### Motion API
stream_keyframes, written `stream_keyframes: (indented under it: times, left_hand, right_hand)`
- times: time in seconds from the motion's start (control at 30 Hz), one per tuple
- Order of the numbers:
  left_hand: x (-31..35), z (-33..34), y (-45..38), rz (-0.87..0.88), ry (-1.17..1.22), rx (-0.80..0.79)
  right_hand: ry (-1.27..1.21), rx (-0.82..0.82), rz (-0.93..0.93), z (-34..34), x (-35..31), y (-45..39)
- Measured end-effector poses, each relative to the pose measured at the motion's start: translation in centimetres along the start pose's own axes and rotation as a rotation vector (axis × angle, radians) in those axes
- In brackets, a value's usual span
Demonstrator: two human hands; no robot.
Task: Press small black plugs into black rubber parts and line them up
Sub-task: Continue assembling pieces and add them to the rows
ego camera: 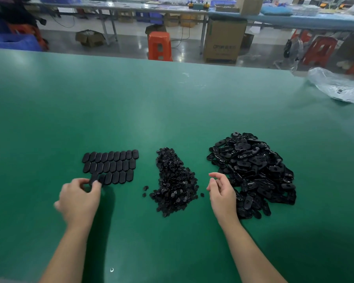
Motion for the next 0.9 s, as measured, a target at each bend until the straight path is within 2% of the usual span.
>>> stream_keyframes:
  times: [0.1,0.3,0.4,0.53,0.67,0.9]
  left_hand:
    - [-1.9,-0.5,-0.9,-0.047,-0.034,-0.036]
    - [-1.3,0.1,-1.7,0.000,-0.023,-0.093]
    - [-1.0,0.3,-1.2,0.109,0.001,-0.079]
    - [-1.0,0.2,-0.3,0.195,-0.128,-0.037]
    - [-0.5,0.0,0.0,0.254,-0.205,0.010]
    - [0.1,-0.1,-0.4,0.286,-0.180,0.032]
  right_hand:
    - [0.013,0.001,0.008,0.0,0.0,0.0]
    - [0.022,0.009,0.022,0.1,0.0,0.1]
    - [0.027,0.010,0.024,0.1,0.0,0.1]
    - [0.037,0.012,0.026,0.1,0.1,0.0]
    - [0.051,0.008,0.026,0.1,0.1,0.0]
    - [0.071,0.019,0.020,0.2,0.0,0.1]
Point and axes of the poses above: each hand's wrist, its own y-axis away from the middle knuckle, its own z-axis out of the palm, x = y × z, the point moved 5 cm from there along -y, towards the middle knuckle, and after that the axes turned 15 degrees about -x, right-handed, at the moved point
